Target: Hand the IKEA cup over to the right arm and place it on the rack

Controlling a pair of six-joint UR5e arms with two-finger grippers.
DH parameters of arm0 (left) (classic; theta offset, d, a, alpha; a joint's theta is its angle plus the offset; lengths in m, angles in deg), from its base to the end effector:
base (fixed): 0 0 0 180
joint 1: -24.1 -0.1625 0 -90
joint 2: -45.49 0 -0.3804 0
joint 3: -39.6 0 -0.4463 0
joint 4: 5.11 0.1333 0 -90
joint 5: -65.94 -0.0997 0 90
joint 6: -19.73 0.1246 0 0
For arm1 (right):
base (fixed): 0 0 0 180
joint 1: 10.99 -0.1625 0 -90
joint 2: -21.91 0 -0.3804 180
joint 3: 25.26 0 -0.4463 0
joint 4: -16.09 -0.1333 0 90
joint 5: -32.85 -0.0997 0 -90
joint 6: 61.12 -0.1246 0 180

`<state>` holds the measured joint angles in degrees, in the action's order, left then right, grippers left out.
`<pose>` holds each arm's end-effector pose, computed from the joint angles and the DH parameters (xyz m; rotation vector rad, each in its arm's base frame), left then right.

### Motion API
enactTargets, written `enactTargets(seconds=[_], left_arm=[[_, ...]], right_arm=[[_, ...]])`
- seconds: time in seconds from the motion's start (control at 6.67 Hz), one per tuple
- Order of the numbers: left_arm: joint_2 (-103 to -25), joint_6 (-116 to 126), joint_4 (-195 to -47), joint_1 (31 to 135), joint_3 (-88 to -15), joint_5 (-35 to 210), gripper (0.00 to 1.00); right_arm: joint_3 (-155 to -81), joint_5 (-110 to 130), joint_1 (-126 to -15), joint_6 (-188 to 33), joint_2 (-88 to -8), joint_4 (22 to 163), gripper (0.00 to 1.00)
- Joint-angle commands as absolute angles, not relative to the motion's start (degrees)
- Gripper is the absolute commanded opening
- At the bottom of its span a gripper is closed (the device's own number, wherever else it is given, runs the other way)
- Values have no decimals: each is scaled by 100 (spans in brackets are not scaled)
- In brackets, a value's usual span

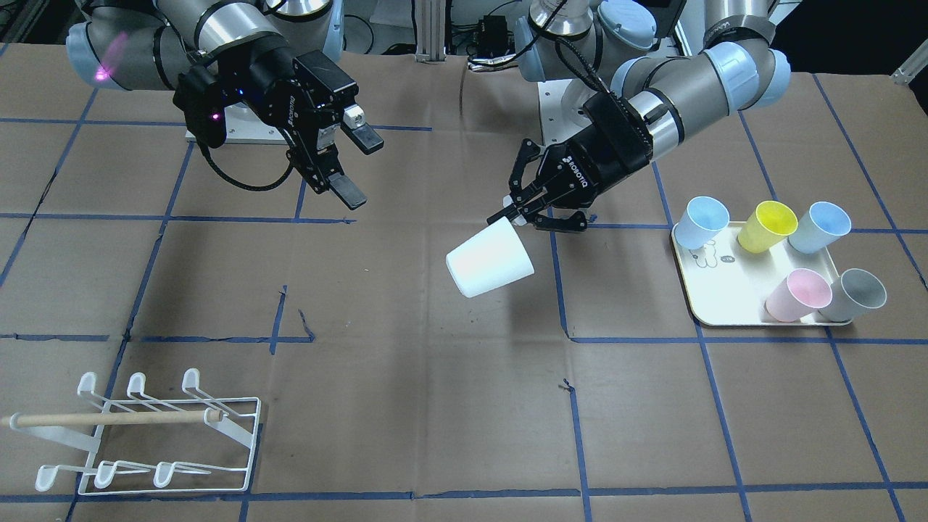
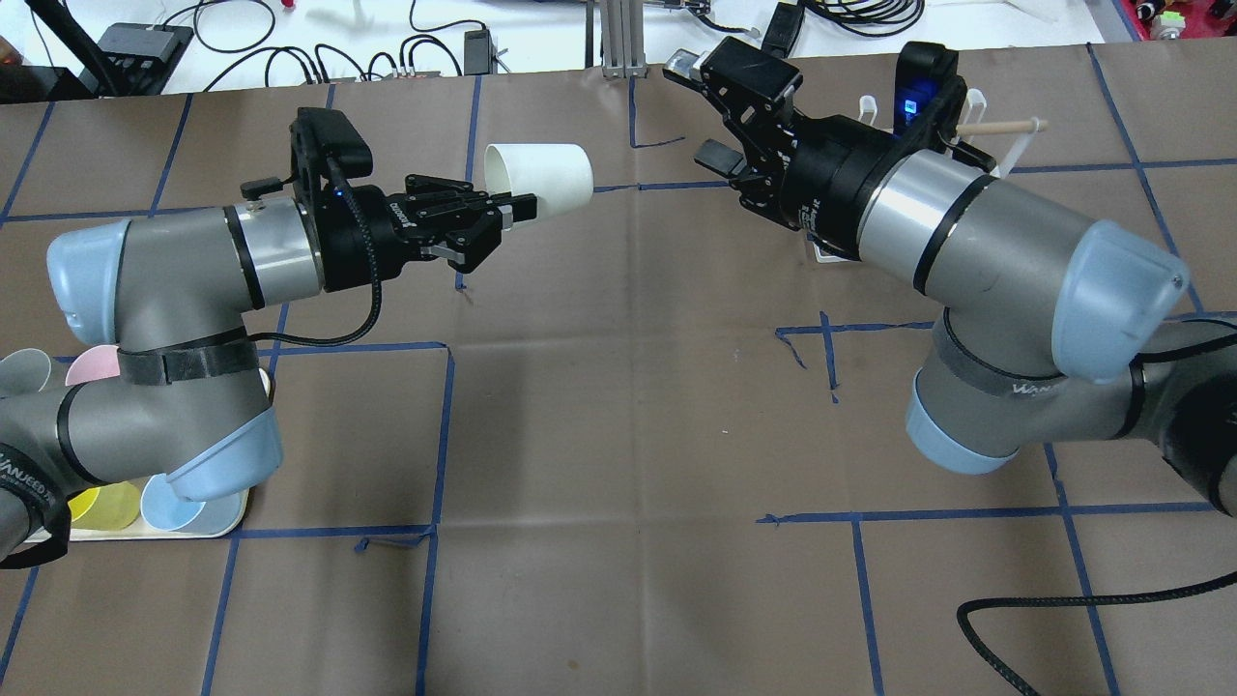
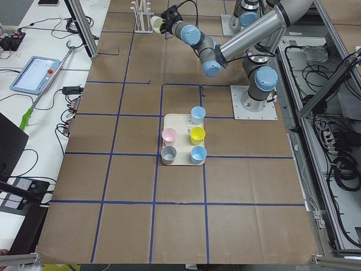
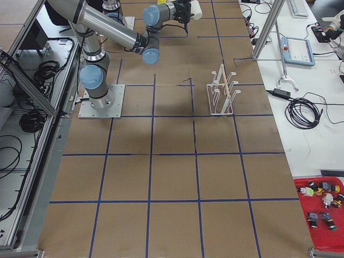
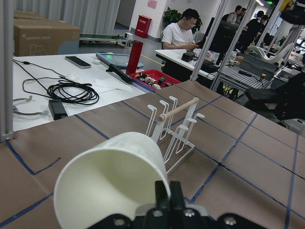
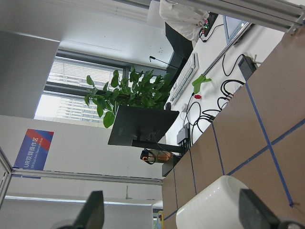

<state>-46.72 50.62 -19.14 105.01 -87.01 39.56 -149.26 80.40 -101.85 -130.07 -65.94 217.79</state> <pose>-0.1668 -0.5080 0.2789 -0.8111 -1.9415 1.0873 0.2247 -0.4852 0.3530 0.5388 1.7306 -0.7174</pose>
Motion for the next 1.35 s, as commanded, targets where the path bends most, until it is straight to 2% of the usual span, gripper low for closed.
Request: enactTargets(seconds=[0.0, 0.15, 0.45, 0.75, 0.9, 1.2], left_arm=[[-4697, 5032, -1865, 10557, -8740, 4018, 0], [-4705, 4971, -1847, 10557, -8740, 4018, 0], [-4697, 4848, -1803, 10557, -8766, 4018, 0], [-4758, 4244, -1392, 10714, -8732, 3966, 1], [-4967, 4058, -1024, 10855, -8723, 3922, 1], [-5450, 2683, 588, 10944, -8688, 3878, 3]], right_arm=[[-14971, 8310, -10204, -13011, -6388, 22158, 100], [-15206, 9165, -10204, -13028, -6291, 22175, 100], [-15594, 9306, -10230, -13099, -6169, 22123, 100], [-15613, 9367, -10650, -14721, -5826, 22158, 100], [-15604, 9367, -10879, -15717, -5677, 22184, 100], [-15543, 9341, -10978, -15788, -5657, 22176, 100]])
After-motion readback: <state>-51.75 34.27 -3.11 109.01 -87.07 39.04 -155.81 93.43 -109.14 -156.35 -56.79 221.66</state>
